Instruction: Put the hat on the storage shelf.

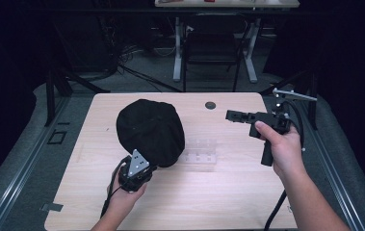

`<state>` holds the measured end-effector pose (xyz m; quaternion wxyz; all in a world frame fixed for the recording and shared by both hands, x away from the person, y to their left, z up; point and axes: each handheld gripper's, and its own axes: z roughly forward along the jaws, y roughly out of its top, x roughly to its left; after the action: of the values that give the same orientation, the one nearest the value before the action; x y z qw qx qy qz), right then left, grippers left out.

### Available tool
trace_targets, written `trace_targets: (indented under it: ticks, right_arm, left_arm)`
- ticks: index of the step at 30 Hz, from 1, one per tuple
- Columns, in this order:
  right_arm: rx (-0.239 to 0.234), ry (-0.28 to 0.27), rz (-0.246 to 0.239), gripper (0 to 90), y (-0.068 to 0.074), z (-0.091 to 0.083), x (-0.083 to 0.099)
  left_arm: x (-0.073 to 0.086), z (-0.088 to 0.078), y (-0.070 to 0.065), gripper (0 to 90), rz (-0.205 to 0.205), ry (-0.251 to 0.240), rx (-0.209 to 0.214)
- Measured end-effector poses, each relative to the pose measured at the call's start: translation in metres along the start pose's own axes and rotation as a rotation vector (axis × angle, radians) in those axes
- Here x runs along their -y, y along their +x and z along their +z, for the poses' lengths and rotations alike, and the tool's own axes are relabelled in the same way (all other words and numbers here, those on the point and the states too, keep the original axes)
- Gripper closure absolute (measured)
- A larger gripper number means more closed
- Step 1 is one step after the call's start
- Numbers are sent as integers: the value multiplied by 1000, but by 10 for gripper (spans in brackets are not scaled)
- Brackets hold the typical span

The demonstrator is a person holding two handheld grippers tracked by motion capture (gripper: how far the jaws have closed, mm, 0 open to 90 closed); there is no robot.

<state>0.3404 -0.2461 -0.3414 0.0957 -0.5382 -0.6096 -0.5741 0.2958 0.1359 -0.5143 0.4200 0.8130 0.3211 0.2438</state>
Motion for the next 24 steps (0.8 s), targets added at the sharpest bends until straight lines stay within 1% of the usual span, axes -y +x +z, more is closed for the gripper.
trace_targets:
  ticks: [3, 5, 7, 8, 9, 10, 11, 12, 13, 14, 18, 22, 24]
  right_arm:
    - [10, -1, -6, 726, -2, -3, 0]
    - [11, -3, -9, 723, -3, -5, 1]
    - [22, 0, -14, 720, -4, -7, 3]
    - [22, 0, -14, 720, -4, -7, 3]
    - [23, -5, -15, 718, -4, -7, 4]
    - [27, -2, -15, 712, -6, -9, 5]
    - [31, -5, -17, 708, -7, -10, 6]
    - [31, -5, -17, 708, -7, -10, 6]
    - [42, -7, -19, 701, -8, -11, 7]
    - [45, -7, -19, 699, -9, -12, 8]
    - [64, 0, -27, 690, -12, -14, 11]
    - [81, -4, -37, 678, -14, -16, 15]
    - [92, -1, -45, 675, -15, -18, 17]
  left_arm:
    - [2, 0, -1, 807, -7, 9, 0]
    - [5, -2, 0, 773, -19, -3, 2]
    - [7, -5, 2, 738, -36, -9, 0]
    - [7, -5, 2, 720, -36, -9, 0]
    - [8, -6, 3, 720, -47, -13, 6]
    - [9, -9, 5, 689, -65, -21, 8]
    - [10, -11, 6, 672, -74, -22, 13]
    - [10, -11, 6, 654, -74, -22, 13]
    - [12, -14, 10, 642, -97, -30, 19]
    - [13, -16, 11, 629, -108, -29, 17]
    - [18, -22, 17, 575, -139, -29, 14]
    - [24, -30, 22, 542, -160, -20, 15]
    - [27, -33, 25, 527, -180, -16, 18]
